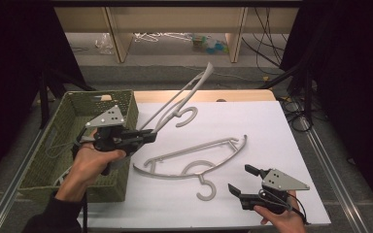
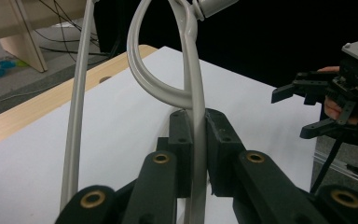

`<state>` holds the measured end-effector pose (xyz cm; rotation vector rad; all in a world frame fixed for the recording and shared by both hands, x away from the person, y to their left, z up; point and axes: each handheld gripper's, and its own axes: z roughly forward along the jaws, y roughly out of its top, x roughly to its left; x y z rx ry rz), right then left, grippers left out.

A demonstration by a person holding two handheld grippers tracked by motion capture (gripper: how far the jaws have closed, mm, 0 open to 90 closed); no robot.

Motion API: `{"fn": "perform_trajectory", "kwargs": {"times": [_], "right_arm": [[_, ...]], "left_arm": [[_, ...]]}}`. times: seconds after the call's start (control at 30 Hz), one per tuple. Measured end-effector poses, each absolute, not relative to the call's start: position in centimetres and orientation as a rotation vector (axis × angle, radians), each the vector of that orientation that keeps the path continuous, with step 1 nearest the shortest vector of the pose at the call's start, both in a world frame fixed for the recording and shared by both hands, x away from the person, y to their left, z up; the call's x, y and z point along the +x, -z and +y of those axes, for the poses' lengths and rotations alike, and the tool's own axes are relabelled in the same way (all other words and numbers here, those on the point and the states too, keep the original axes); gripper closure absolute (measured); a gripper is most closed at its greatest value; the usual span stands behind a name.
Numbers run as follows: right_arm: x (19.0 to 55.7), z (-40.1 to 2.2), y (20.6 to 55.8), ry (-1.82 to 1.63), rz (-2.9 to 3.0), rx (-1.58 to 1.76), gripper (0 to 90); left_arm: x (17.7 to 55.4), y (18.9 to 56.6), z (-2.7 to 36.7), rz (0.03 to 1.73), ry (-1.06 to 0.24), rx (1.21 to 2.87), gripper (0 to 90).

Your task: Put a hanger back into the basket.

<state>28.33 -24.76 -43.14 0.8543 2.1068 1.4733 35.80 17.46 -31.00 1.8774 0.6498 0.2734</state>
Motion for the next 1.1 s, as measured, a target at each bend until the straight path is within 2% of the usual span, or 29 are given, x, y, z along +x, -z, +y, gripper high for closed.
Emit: {"fn": "perform_trajectory", "kwargs": {"times": [0.7,1.1], "right_arm": [[28.2,-24.7,43.2,-1.475,2.117,0.891,17.8],[28.3,-24.7,43.2,-1.482,2.112,0.893,17.8]], "left_arm": [[36.5,32.7,26.3,0.799,-0.332,1.881,81.4],[35.7,34.0,30.4,0.864,-0.354,1.891,81.4]]}}
